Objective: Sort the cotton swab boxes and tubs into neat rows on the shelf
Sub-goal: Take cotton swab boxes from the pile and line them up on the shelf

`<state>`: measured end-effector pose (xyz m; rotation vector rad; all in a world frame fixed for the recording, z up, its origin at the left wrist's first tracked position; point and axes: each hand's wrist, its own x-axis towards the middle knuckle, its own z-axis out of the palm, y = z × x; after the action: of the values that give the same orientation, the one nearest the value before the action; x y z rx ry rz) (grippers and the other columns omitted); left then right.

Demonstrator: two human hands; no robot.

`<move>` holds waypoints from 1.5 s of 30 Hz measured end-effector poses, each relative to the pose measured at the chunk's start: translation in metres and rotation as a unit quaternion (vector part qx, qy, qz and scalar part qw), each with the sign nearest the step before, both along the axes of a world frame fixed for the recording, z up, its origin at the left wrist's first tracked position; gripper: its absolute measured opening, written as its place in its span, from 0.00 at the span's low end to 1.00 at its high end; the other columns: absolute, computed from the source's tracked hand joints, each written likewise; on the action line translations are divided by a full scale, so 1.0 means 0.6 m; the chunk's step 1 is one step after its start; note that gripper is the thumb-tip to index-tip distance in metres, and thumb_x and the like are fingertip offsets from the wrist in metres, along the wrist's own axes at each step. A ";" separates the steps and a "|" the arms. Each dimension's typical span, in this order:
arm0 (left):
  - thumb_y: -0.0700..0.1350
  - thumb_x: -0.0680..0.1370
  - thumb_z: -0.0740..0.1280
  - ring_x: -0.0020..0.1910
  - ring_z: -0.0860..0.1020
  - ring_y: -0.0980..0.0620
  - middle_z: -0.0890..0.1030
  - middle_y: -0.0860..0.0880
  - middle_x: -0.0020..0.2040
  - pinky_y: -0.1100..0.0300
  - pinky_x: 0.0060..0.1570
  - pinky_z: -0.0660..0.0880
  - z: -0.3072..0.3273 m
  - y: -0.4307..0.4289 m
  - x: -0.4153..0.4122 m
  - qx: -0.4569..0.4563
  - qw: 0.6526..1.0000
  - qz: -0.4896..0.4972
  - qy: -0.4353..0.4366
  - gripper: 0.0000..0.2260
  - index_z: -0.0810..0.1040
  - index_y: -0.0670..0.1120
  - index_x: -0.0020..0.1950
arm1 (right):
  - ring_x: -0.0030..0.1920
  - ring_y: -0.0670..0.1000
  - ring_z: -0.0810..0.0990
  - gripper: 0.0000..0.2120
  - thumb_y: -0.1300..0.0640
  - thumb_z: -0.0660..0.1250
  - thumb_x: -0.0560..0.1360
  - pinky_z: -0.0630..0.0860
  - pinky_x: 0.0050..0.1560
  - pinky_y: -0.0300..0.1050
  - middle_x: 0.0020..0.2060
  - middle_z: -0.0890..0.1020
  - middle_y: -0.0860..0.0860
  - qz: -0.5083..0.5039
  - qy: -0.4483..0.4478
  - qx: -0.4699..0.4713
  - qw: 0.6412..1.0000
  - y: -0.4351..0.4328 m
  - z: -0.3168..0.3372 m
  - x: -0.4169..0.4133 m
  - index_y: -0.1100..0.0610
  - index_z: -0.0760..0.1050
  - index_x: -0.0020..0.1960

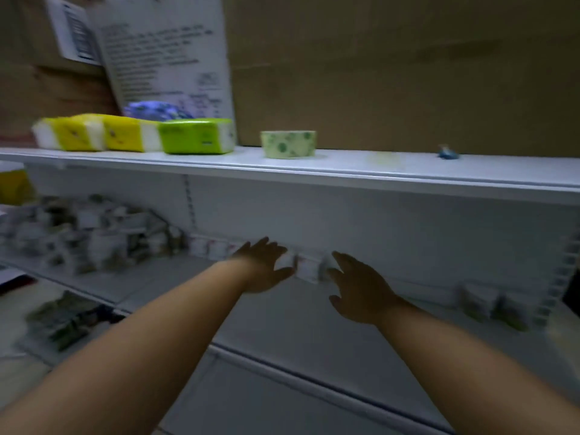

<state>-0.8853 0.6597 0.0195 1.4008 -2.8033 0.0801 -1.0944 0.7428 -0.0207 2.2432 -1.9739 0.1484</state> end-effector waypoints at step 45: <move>0.65 0.77 0.55 0.73 0.59 0.50 0.59 0.51 0.76 0.53 0.69 0.61 -0.002 -0.551 1.233 0.048 0.964 0.251 0.079 0.29 0.57 0.55 0.75 | 0.76 0.54 0.51 0.26 0.49 0.59 0.78 0.56 0.73 0.47 0.77 0.49 0.52 0.246 -0.030 0.061 0.967 -0.765 0.049 1.150 0.47 0.57 0.75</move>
<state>-0.1454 0.3291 0.0180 2.0060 -2.2915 -0.1615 -0.4044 0.2839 0.0087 2.7987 -1.4421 0.1511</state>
